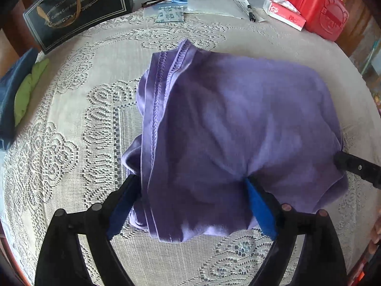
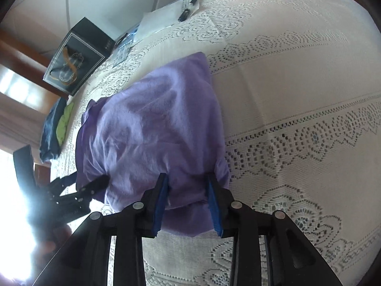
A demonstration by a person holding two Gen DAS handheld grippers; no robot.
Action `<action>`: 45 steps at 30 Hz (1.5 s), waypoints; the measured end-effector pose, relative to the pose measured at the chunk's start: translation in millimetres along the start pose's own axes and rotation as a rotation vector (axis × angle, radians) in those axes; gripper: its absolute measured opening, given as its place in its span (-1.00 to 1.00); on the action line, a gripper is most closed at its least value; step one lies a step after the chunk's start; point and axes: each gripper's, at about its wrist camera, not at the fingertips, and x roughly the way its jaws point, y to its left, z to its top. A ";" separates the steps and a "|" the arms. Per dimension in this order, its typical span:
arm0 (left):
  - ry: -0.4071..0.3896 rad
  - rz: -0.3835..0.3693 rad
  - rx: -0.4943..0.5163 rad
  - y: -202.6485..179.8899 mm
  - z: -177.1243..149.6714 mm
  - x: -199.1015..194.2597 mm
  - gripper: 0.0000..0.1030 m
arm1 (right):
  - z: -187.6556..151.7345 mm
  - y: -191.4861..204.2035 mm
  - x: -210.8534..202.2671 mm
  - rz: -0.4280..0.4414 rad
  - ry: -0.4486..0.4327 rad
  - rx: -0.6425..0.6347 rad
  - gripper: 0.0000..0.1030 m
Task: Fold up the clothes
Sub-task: 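Lift the folded lavender shirt off the table with both grippers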
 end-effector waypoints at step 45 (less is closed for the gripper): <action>-0.034 -0.271 -0.128 14.1 24.7 1.7 -0.41 | 18.8 24.8 25.3 -0.096 -0.043 -0.080 -0.68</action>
